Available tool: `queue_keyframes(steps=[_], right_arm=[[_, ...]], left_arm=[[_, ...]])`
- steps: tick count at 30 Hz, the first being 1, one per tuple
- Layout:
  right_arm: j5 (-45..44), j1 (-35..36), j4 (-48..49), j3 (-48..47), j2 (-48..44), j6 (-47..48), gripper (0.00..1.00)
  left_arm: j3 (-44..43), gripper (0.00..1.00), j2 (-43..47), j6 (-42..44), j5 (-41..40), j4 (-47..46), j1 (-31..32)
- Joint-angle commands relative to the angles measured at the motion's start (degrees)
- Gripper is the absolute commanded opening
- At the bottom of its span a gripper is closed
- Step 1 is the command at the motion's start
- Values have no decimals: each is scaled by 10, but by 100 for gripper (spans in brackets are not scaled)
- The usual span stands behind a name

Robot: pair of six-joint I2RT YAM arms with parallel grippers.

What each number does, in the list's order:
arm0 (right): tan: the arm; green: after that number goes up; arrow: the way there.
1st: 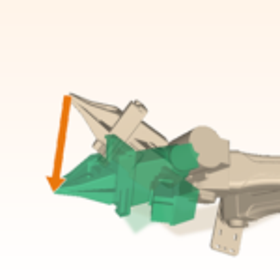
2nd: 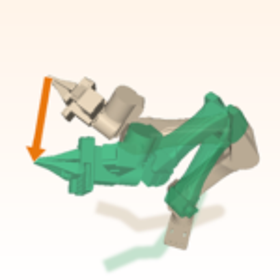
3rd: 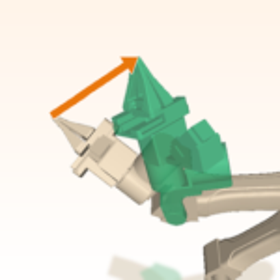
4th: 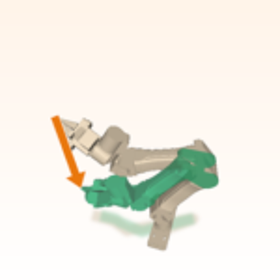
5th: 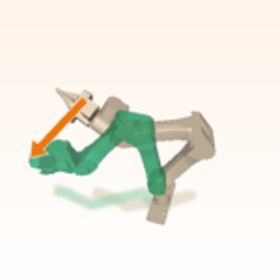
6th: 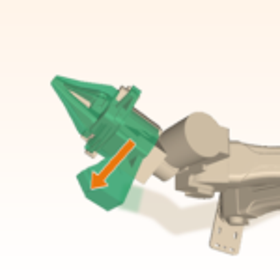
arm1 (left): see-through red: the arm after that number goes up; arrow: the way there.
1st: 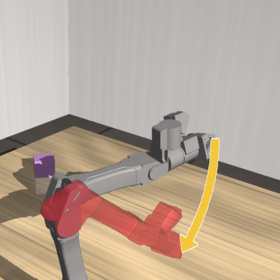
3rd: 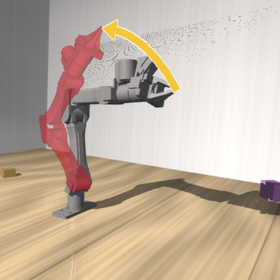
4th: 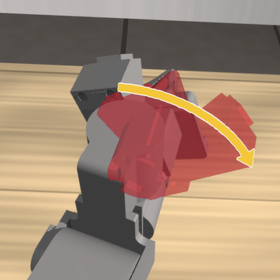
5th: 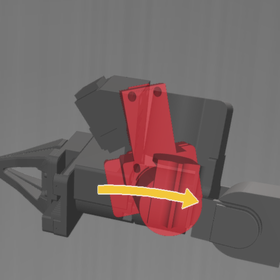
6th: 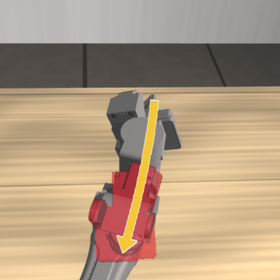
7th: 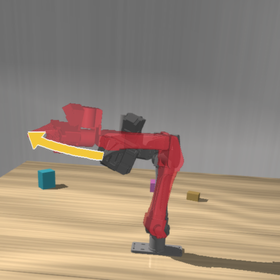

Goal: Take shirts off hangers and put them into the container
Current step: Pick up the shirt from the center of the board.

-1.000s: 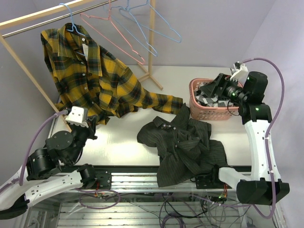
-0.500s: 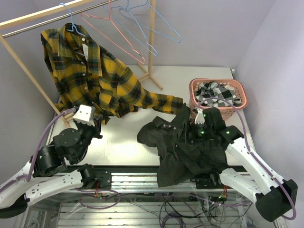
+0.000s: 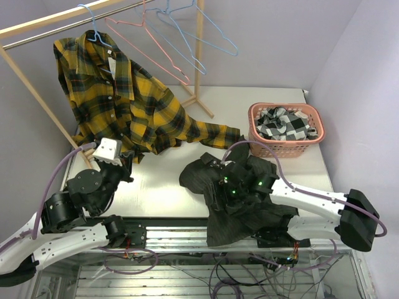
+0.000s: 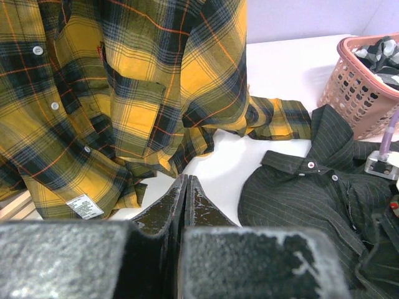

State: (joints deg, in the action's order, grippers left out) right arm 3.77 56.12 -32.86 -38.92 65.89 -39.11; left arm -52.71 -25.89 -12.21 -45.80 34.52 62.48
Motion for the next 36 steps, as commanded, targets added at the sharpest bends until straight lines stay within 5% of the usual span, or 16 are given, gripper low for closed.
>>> queue_keyframes(steps=[1,14,15,18,19,25,30,36], right_arm=[[-106,5,58,14,25,-50,81],[-128,8,147,28,145,-69,74],[-129,7,155,32,149,-72,68],[-122,-4,191,55,148,-85,12],[-112,-22,199,64,140,-87,2],[-67,-154,176,57,-34,-46,0],[-10,-273,44,-124,-81,30,0],[10,-276,-57,-325,-71,44,0]], left_arm=[[-14,7,8,-10,0,11,3],[-6,7,37,-20,-18,32,3],[-5,7,38,-21,-17,33,3],[-5,7,38,-19,-20,35,3],[-6,7,38,-17,-21,36,3],[-17,7,41,-7,-28,42,3],[-12,7,44,1,-30,30,3],[-15,7,47,-3,-26,35,3]])
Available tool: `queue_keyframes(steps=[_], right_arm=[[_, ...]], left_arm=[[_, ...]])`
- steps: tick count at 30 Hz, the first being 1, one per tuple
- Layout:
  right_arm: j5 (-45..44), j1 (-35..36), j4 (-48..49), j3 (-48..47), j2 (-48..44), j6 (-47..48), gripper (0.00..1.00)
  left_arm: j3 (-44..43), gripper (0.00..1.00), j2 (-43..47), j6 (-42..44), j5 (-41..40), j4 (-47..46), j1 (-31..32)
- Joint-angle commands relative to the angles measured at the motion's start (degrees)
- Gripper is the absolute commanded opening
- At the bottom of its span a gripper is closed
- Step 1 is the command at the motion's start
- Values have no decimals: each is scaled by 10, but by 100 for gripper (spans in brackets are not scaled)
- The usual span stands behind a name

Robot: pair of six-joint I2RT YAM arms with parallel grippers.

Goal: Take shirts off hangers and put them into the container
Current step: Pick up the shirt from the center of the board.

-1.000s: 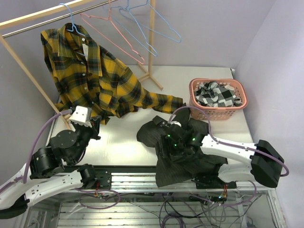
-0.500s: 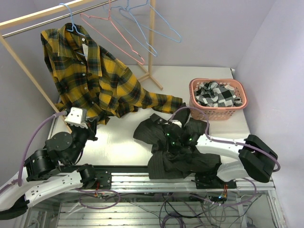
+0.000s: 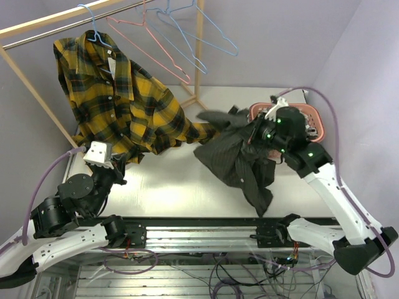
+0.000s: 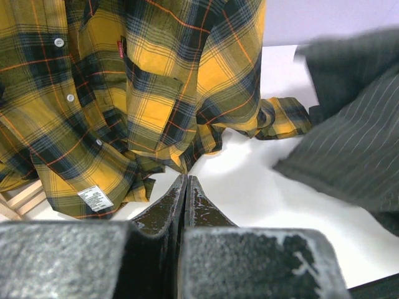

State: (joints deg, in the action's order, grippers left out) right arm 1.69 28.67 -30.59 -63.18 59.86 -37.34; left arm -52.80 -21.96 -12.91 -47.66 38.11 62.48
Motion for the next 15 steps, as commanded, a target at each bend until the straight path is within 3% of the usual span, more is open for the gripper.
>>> queue_keyframes(steps=[1,7,15], right_arm=[[21,-2,-92,-98,-17,25,0],[-64,-2,-162,-223,-52,26,0],[-202,-1,-307,-492,9,48,0]], left_arm=[[-14,7,14,4,-8,2,4],[-17,7,41,6,-7,7,3],[-38,7,53,2,9,10,3]])
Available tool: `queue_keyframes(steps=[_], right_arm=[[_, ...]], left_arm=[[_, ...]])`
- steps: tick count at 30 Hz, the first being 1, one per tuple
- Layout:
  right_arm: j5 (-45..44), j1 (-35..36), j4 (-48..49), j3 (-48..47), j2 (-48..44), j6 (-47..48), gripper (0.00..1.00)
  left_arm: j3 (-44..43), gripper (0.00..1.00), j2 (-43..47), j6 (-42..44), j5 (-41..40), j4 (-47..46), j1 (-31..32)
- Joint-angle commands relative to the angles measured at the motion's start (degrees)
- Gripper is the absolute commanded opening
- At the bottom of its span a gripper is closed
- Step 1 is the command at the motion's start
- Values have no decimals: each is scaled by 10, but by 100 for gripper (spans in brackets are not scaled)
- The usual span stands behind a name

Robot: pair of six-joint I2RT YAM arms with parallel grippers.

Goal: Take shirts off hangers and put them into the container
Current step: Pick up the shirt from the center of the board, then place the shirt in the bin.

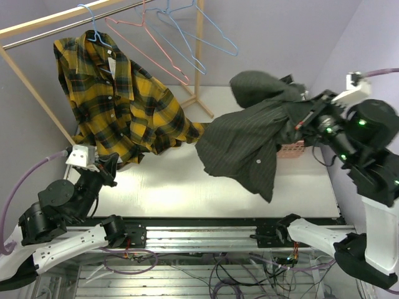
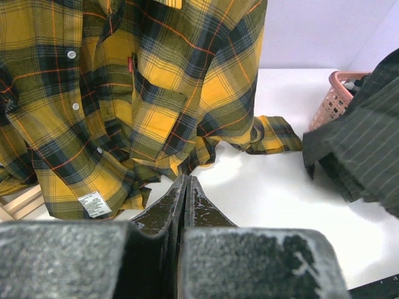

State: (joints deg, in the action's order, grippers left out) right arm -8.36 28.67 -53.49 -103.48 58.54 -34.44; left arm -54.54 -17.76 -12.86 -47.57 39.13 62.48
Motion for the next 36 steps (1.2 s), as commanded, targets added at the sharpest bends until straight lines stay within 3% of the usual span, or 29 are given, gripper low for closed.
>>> queue_keyframes(steps=[1,9,15,17,20,23,26,29,36], right_arm=[[-126,-1,-88,-115,33,27,0],[-314,0,-48,-276,131,129,0],[-380,4,91,-412,236,244,0],[-412,9,170,-421,257,304,0],[-487,57,370,-403,282,455,0],[-551,134,656,-419,326,744,0],[-518,145,738,-531,394,832,0],[-503,122,784,-411,346,825,0],[-480,-79,525,-427,401,611,0]], left_arm=[[-20,7,12,0,12,-3,3],[-56,7,-50,1,24,11,3],[-78,7,-102,17,40,5,3],[-73,7,-104,24,44,-7,3],[-64,7,-103,33,43,-23,3],[-55,7,-103,39,43,-37,3],[-44,7,-107,43,44,-51,3],[-35,7,-117,48,49,-63,3],[-28,7,-137,52,63,-75,3]])
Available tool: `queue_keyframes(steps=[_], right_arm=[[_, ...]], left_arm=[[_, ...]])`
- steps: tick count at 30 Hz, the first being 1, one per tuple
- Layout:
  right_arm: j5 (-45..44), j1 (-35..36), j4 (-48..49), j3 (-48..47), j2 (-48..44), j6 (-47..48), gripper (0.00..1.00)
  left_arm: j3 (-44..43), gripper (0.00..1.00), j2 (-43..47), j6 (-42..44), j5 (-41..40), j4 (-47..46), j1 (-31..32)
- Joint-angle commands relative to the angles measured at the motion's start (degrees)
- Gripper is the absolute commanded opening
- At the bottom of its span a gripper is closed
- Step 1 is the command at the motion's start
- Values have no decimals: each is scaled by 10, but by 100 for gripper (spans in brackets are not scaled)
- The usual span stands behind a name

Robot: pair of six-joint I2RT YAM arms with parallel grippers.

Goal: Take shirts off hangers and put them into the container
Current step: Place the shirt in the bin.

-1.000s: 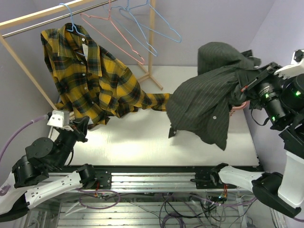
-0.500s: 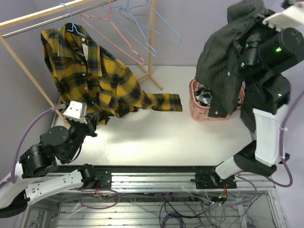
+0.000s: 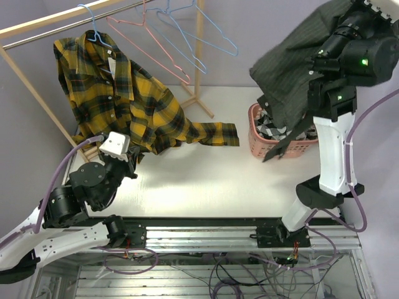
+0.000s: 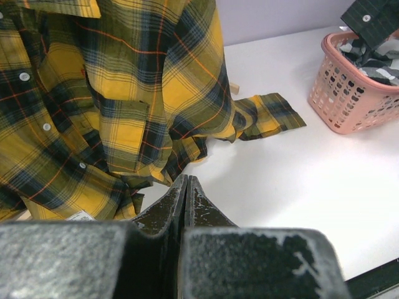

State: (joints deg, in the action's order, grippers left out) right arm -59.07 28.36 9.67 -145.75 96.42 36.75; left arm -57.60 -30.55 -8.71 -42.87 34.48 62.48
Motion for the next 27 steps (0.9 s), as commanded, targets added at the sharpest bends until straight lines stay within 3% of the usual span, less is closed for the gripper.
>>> queue_keyframes(steps=[1,4,8,15,27], right_arm=[[52,-107,-158,-12,31,-157,0],[142,-191,-264,-25,53,-295,0],[238,-239,-306,-57,82,-356,0],[419,-298,-300,-63,112,-444,0],[517,-335,-204,-41,65,-528,0]], left_arm=[[3,7,-11,11,17,-29,3],[1,7,-15,13,14,-28,3],[4,7,-18,15,9,-27,3],[30,7,-31,10,1,-51,3],[57,7,-76,-13,6,-77,3]])
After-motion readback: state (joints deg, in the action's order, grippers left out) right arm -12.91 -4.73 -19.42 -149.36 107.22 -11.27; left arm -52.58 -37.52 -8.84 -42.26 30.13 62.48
